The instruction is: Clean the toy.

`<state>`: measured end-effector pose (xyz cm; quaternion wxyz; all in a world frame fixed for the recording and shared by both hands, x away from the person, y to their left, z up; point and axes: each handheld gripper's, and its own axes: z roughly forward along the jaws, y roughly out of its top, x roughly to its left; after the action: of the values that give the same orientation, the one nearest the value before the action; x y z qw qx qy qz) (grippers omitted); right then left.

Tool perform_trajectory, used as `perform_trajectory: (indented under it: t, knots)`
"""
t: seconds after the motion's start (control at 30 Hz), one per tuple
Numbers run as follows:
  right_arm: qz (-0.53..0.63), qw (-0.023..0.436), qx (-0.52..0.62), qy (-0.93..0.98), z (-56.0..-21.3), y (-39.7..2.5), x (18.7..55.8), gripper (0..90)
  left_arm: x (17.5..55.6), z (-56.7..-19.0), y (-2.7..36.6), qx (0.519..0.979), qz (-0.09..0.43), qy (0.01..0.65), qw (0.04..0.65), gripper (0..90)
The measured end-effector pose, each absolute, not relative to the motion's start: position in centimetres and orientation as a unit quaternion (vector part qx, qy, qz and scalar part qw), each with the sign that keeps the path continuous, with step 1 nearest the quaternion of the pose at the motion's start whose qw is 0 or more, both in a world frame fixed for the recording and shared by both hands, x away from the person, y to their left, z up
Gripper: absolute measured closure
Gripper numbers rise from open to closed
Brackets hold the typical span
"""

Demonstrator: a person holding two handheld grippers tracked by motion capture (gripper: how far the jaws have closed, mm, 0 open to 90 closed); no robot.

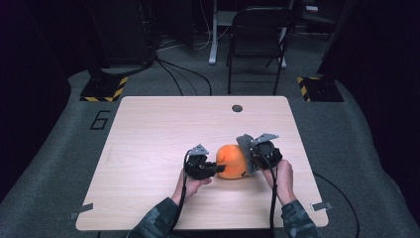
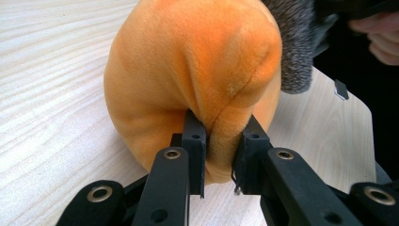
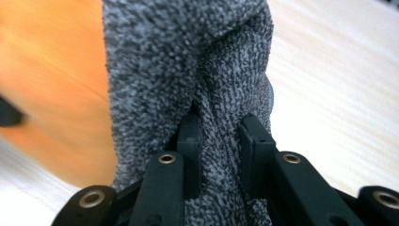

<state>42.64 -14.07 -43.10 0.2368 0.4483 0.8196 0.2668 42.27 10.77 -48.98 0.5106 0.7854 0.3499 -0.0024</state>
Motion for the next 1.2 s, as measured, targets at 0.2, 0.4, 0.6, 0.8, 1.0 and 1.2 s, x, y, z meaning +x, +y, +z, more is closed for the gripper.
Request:
perform_trajectory:
  t: [0.2,0.4,0.6,0.8,1.0,1.2]
  knots:
    - [0.236,0.222,0.475,0.818,-45.4,-15.5,43.8,73.4,42.3,-49.0,10.8,0.784,-0.001,0.349,0.513,77.3]
    - [0.205,0.186,0.489,0.827,-47.6,-15.9,44.6,73.3,42.4,-49.0,10.8,0.784,-0.003,0.346,0.516,77.3]
    - [0.203,0.199,0.492,0.823,-46.2,-16.5,44.5,73.2,42.3,-49.0,10.9,0.784,-0.003,0.348,0.515,77.3]
    - [0.281,0.254,0.465,0.8,-40.5,-16.0,42.1,73.2,42.3,-49.0,10.9,0.784,0.0,0.347,0.514,77.2]
    - [0.273,0.271,0.423,0.821,-41.4,-12.2,41.4,73.5,42.2,-49.0,10.8,0.788,0.005,0.346,0.509,76.9]
    - [0.256,0.272,0.425,0.824,-42.8,-12.0,41.8,74.1,42.1,-48.9,10.7,0.787,0.012,0.351,0.507,69.7]
